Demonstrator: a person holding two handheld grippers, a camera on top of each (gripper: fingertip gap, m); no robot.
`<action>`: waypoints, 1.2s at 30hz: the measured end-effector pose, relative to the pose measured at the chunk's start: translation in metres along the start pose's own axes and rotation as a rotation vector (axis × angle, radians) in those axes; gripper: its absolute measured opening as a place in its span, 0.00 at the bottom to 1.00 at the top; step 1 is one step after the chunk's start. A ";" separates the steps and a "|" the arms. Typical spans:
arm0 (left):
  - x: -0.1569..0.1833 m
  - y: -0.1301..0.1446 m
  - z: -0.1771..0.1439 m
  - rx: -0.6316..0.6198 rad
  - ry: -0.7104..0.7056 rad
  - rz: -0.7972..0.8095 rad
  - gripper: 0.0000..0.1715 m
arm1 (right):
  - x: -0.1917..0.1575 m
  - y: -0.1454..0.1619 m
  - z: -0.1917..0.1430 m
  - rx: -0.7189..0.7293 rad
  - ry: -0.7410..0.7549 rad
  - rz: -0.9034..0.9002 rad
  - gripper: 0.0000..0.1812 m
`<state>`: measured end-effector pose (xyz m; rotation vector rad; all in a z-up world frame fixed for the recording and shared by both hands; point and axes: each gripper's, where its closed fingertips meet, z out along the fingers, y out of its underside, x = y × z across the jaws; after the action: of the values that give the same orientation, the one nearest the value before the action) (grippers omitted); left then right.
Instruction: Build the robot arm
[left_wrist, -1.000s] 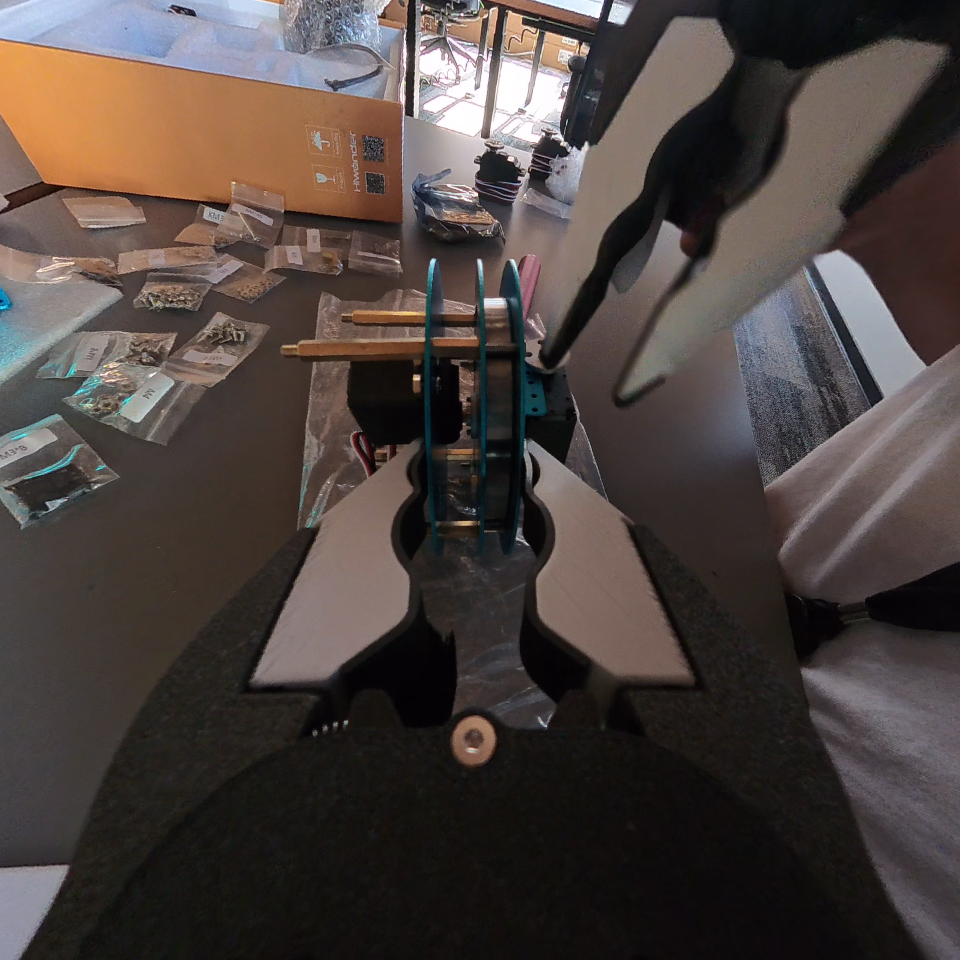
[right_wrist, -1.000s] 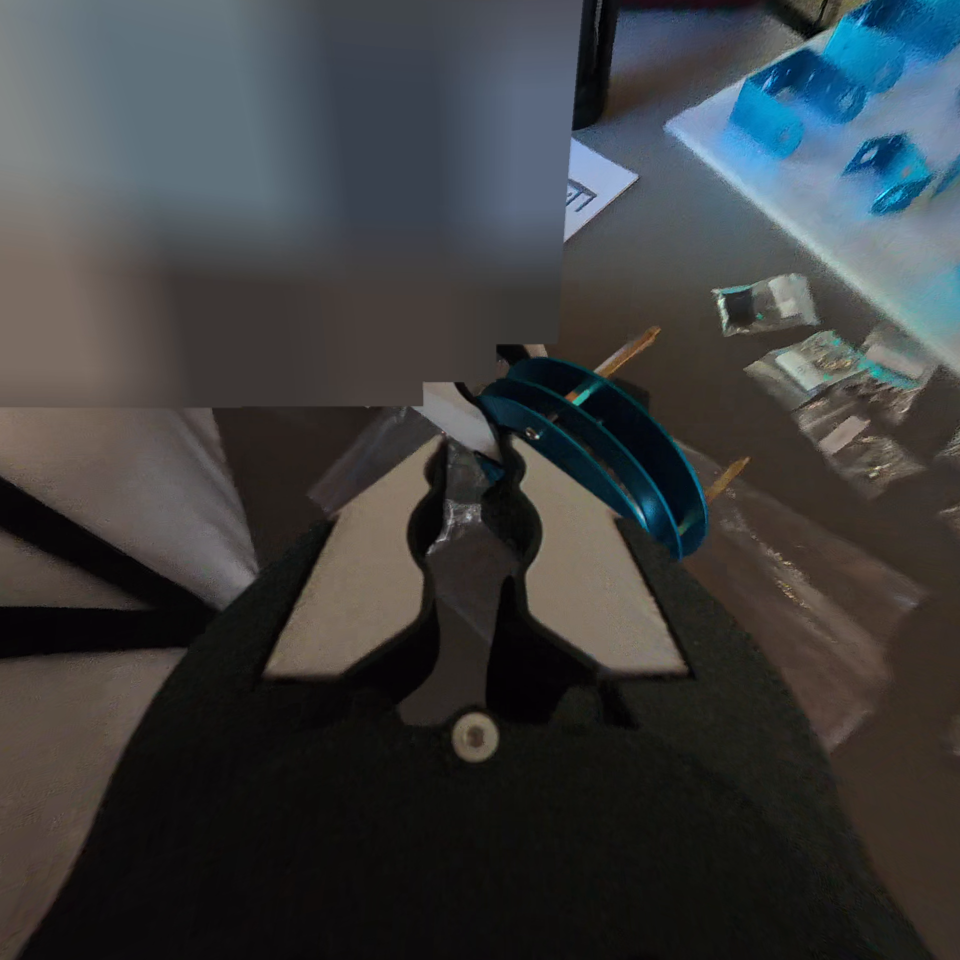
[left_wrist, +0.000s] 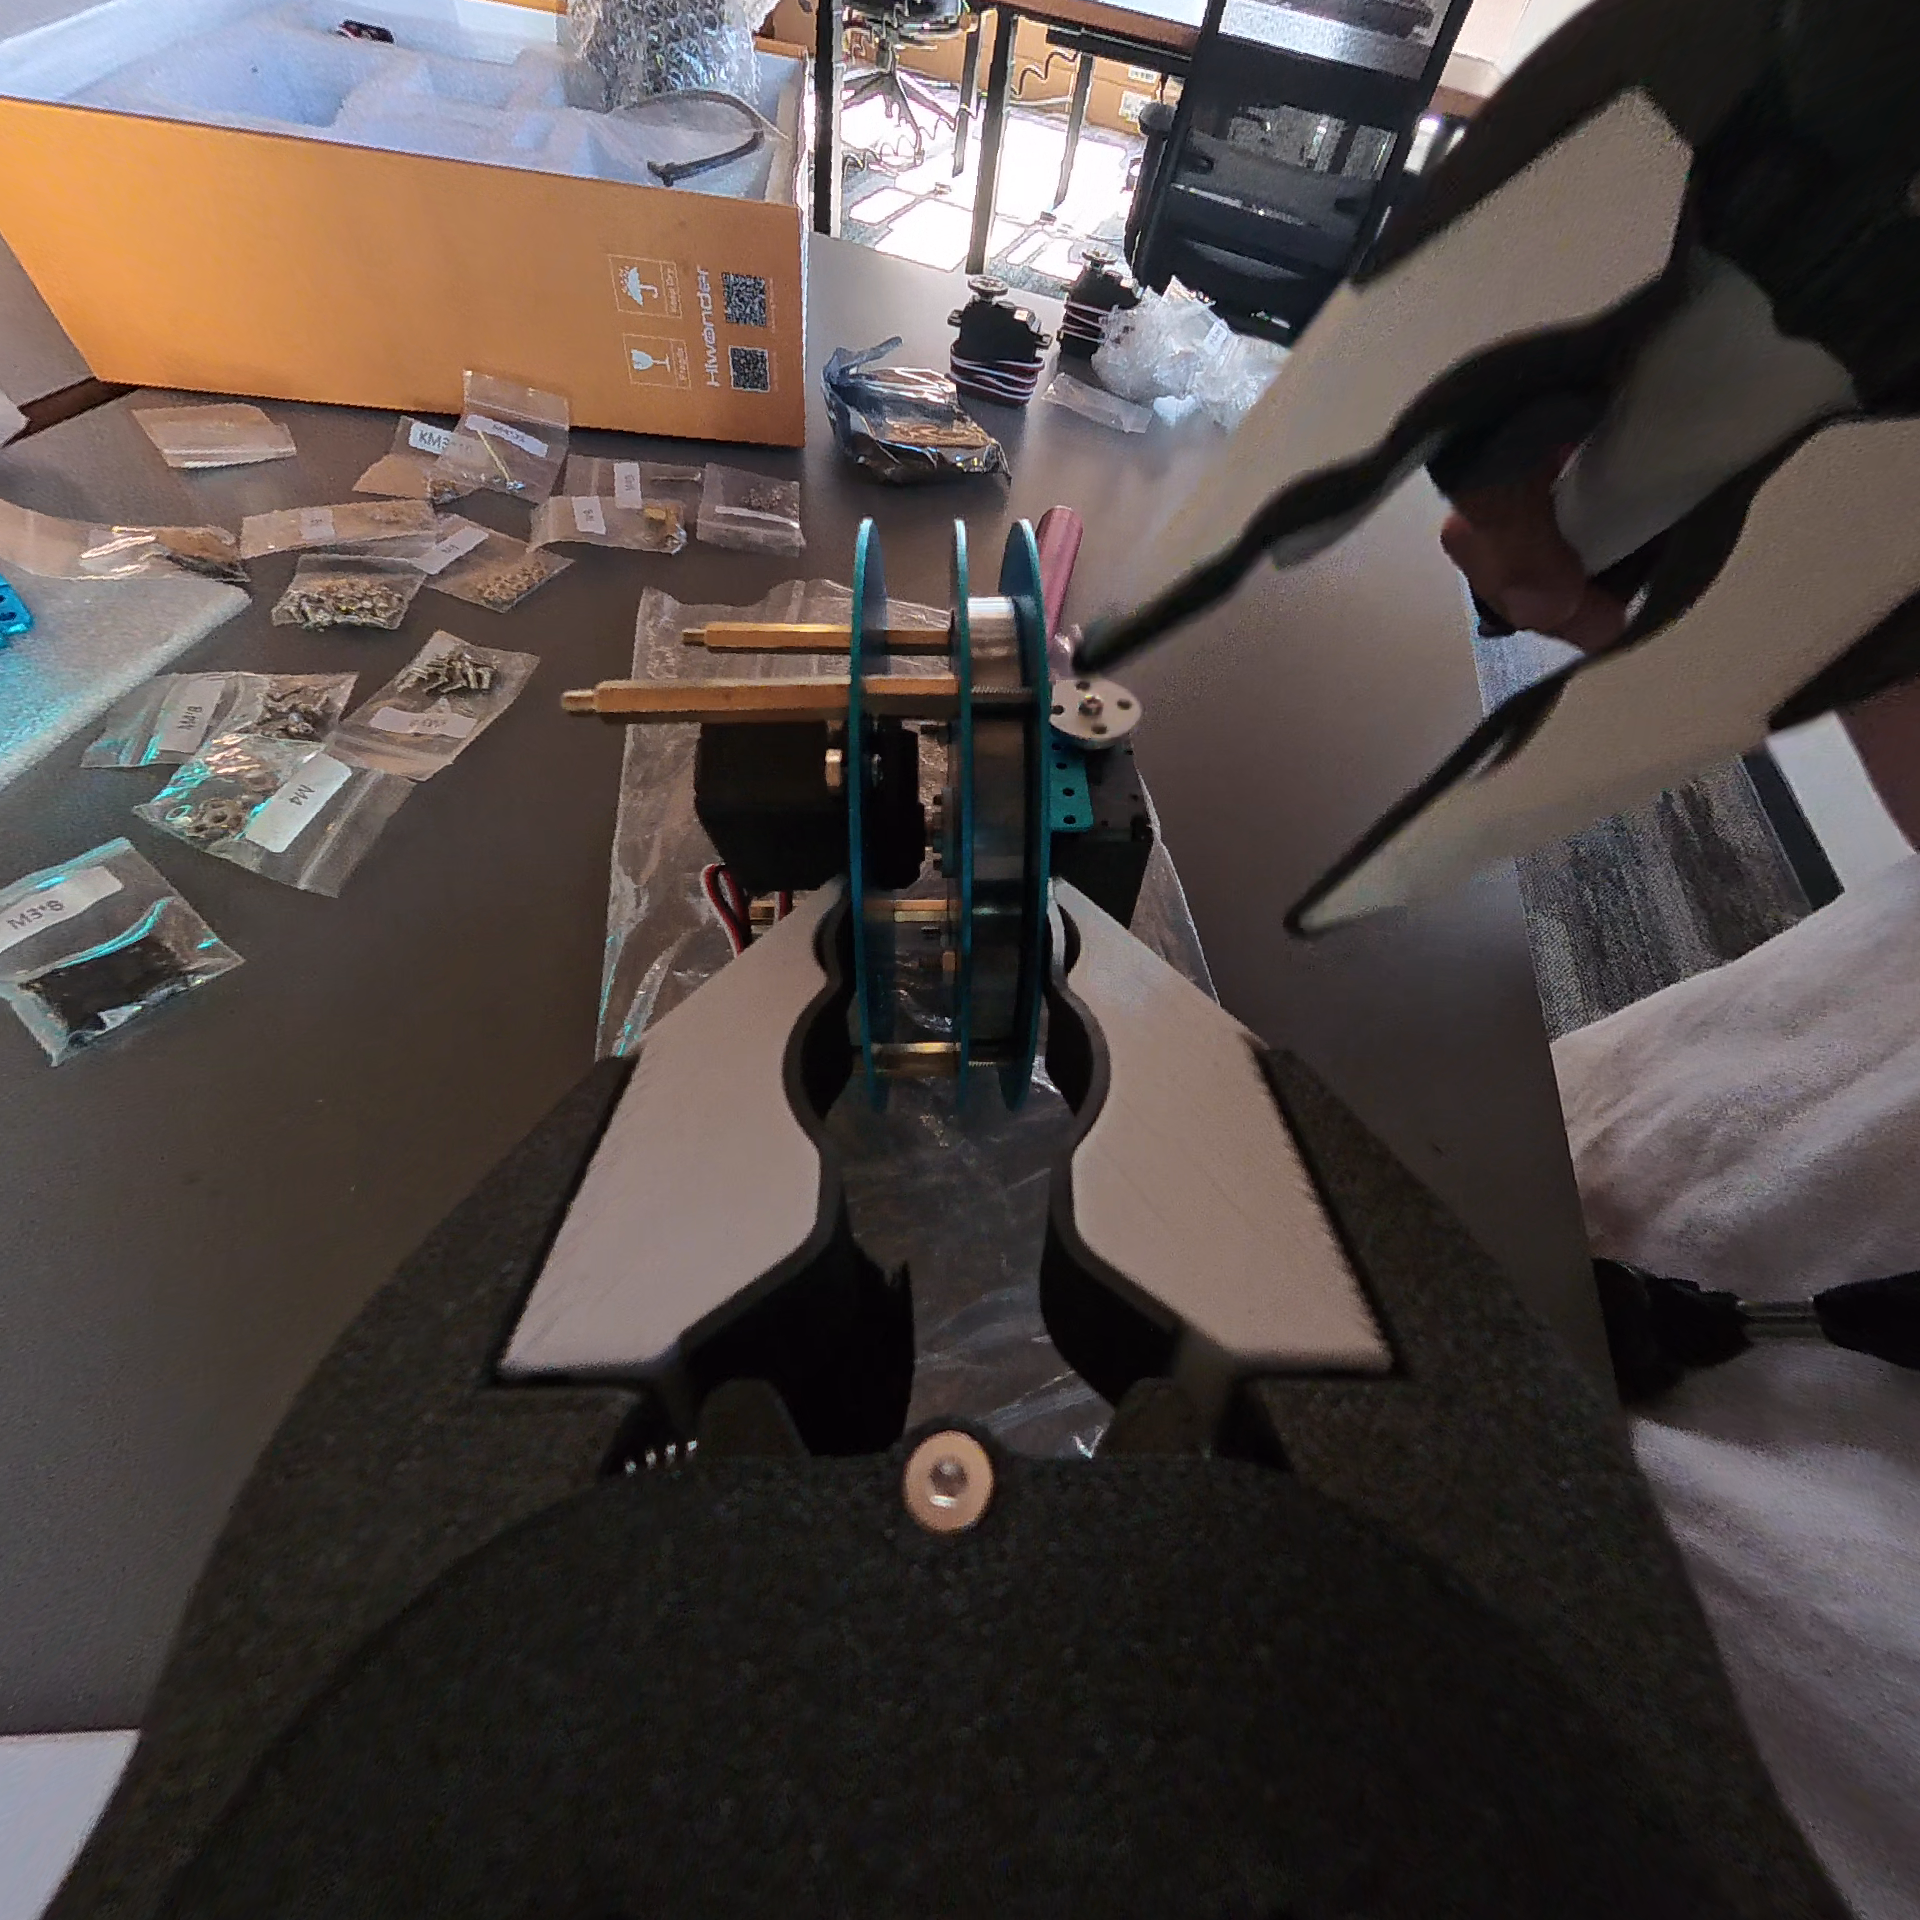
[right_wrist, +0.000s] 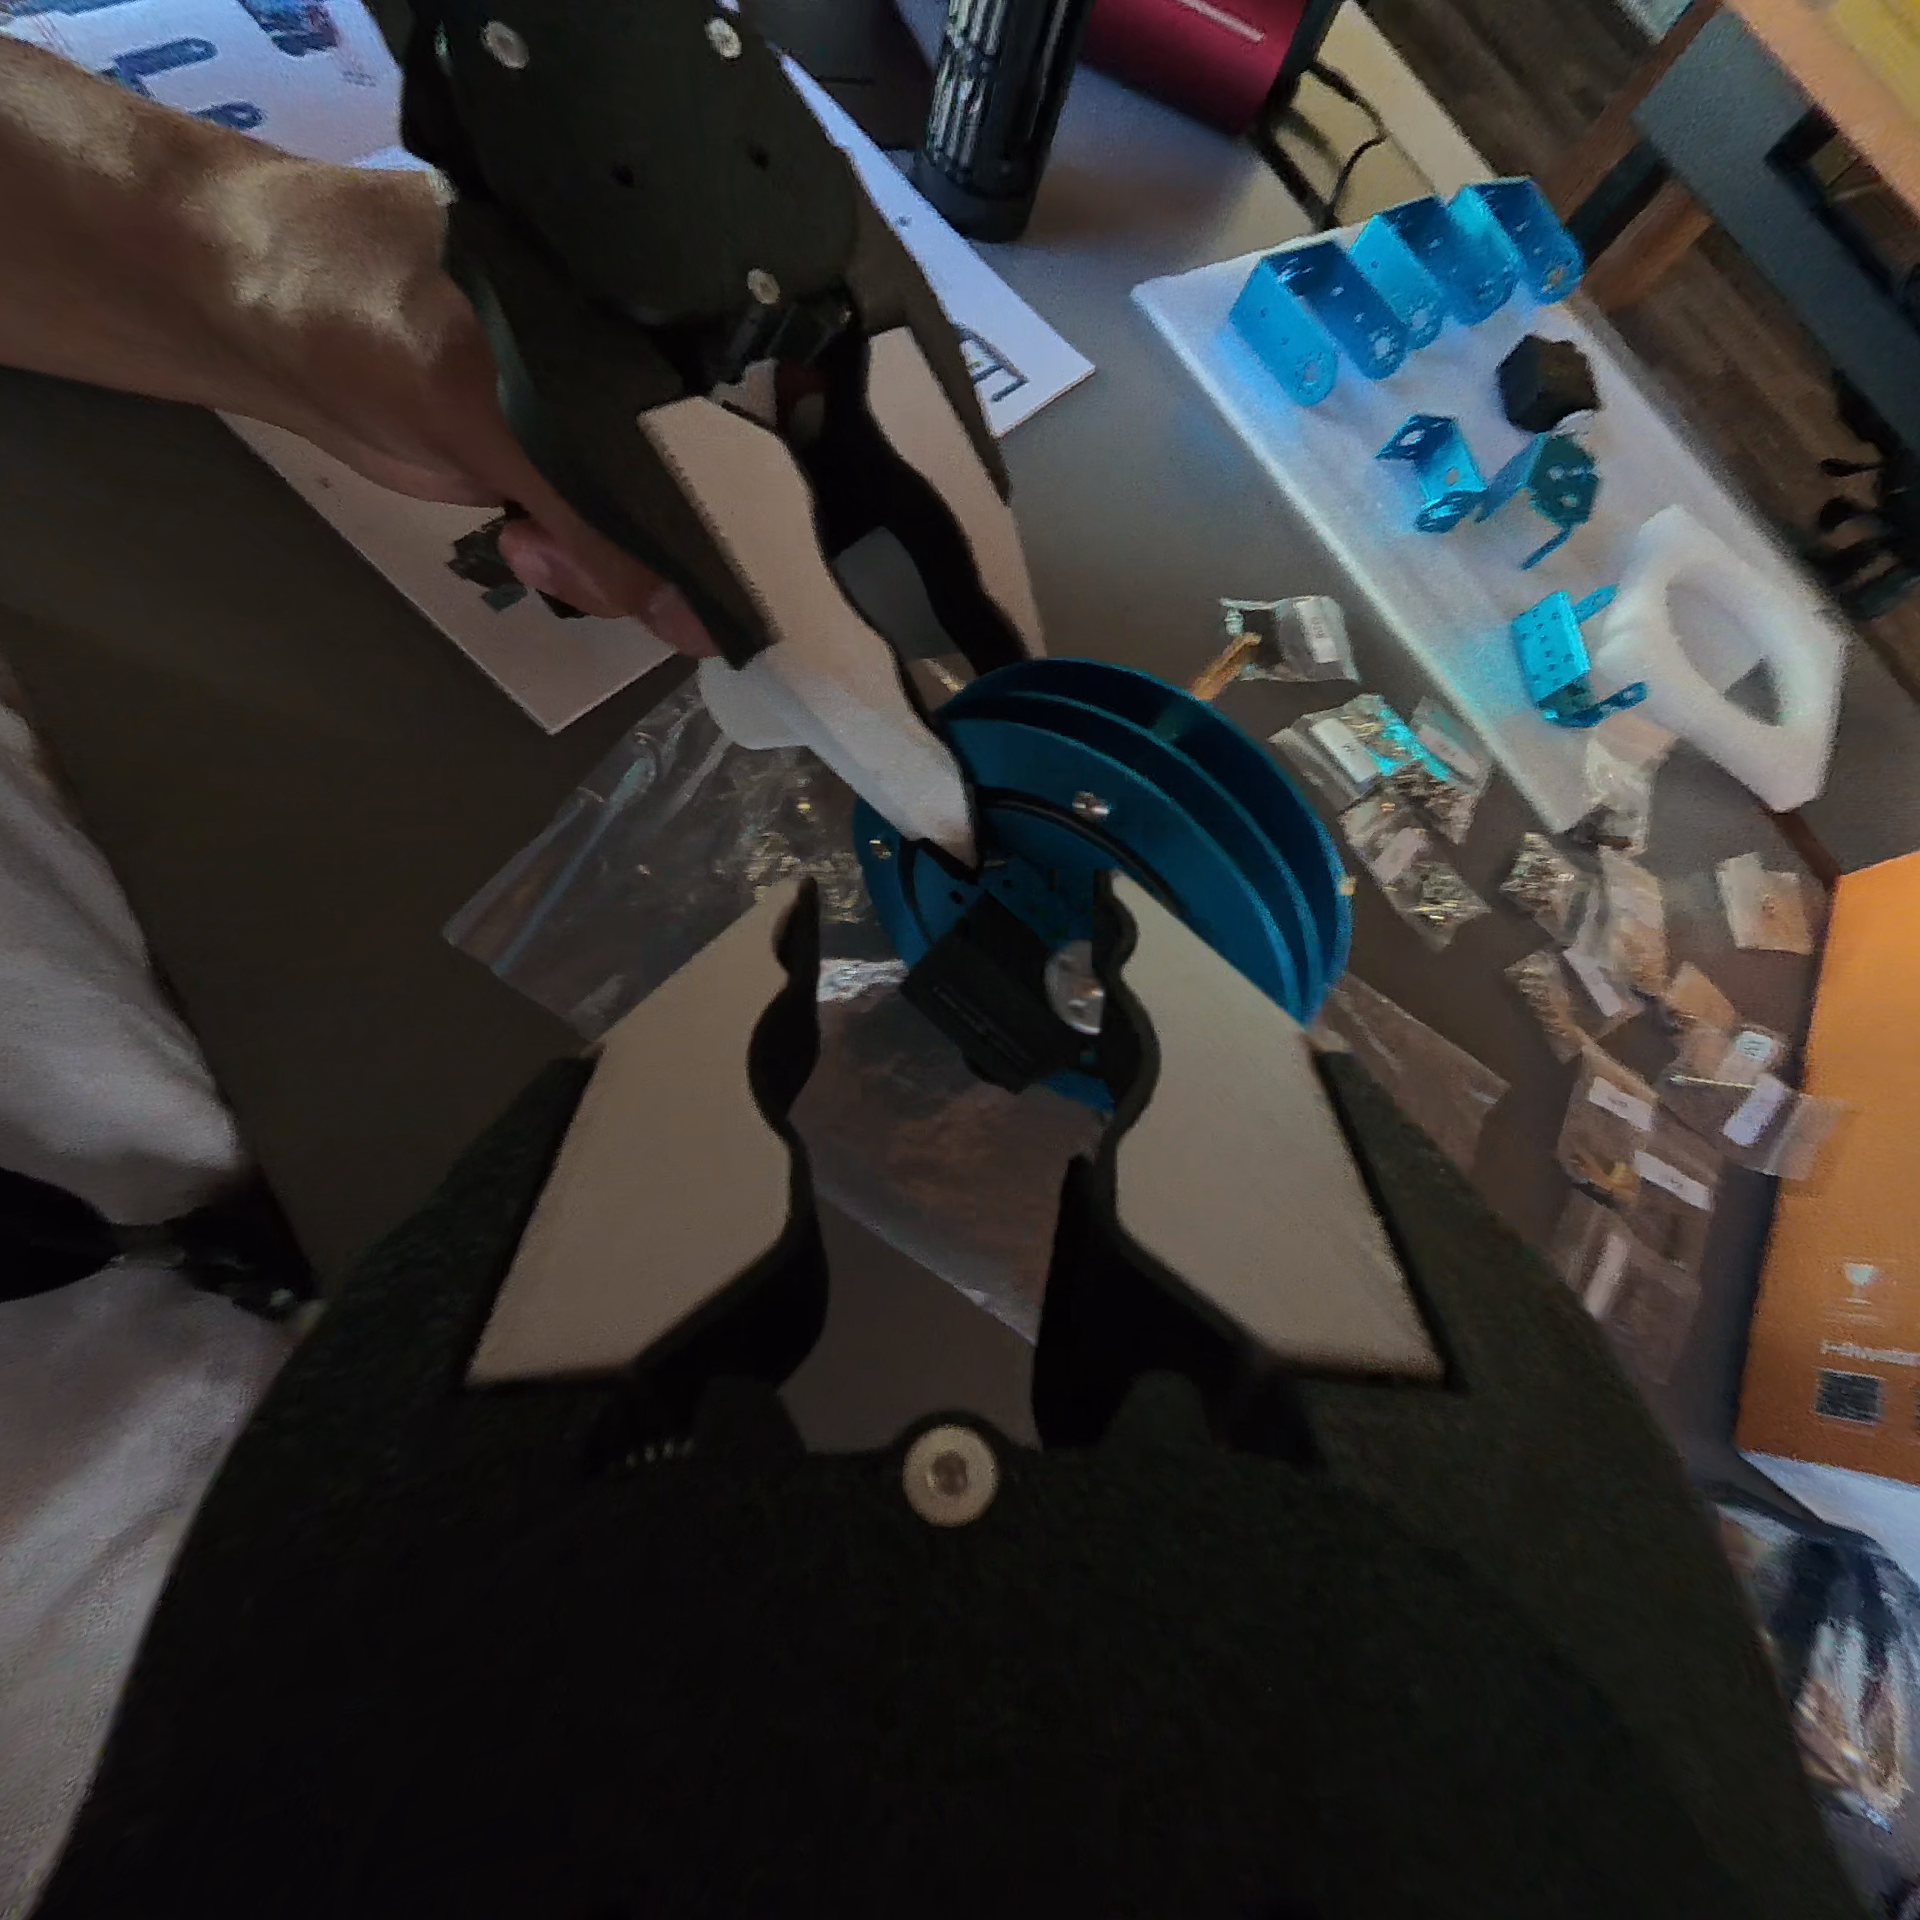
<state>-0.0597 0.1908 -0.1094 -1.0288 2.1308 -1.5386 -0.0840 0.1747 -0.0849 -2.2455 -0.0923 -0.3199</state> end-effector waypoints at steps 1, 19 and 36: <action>0.000 0.000 0.000 0.000 0.002 0.002 0.18 | 0.009 0.000 -0.005 0.014 0.020 0.012 0.29; 0.002 0.001 0.000 -0.006 0.001 0.048 0.19 | 0.041 0.006 0.019 0.030 -0.745 -0.056 0.20; -0.005 0.005 -0.005 -0.012 0.067 -0.041 0.23 | 0.045 0.001 0.025 0.079 -0.837 -0.025 0.18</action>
<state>-0.0611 0.1992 -0.1124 -1.0452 2.1793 -1.6018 -0.0357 0.1914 -0.0894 -2.1566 -0.5581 0.6159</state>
